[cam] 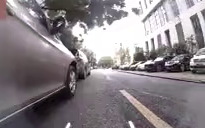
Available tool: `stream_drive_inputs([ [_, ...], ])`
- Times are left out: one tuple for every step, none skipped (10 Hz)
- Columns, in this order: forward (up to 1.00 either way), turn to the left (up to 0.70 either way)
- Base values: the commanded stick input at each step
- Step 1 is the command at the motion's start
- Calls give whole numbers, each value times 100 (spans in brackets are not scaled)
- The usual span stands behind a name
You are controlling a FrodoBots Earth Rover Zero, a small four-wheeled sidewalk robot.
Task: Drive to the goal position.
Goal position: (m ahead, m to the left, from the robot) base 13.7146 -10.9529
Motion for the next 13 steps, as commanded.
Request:
stream_drive_inputs([
  [45, 0],
  [45, 0],
  [45, 0],
  [45, 0],
  [45, 0],
  [45, 0],
  [45, 0],
  [45, 0],
  [45, 0],
  [45, 0],
  [45, 0],
  [45, 0],
  [45, 0],
])
